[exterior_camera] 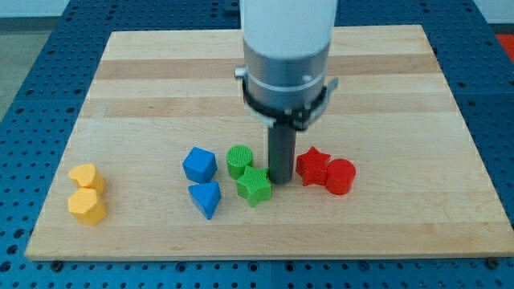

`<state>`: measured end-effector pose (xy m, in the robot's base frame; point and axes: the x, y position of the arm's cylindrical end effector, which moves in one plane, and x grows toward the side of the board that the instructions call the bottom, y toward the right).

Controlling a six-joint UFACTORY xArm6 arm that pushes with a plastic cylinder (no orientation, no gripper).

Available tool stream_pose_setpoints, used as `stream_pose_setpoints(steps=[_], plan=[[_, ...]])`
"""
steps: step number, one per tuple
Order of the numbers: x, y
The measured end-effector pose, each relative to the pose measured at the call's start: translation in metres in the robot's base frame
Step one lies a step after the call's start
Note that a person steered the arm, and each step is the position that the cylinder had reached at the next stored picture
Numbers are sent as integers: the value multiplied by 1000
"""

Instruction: Slide the green star along with the green circle towards the top left

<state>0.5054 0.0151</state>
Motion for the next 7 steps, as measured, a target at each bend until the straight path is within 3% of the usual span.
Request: stream_pose_setpoints(steps=[2,5,7], plan=[[-63,-1],[32,28],[61,19]])
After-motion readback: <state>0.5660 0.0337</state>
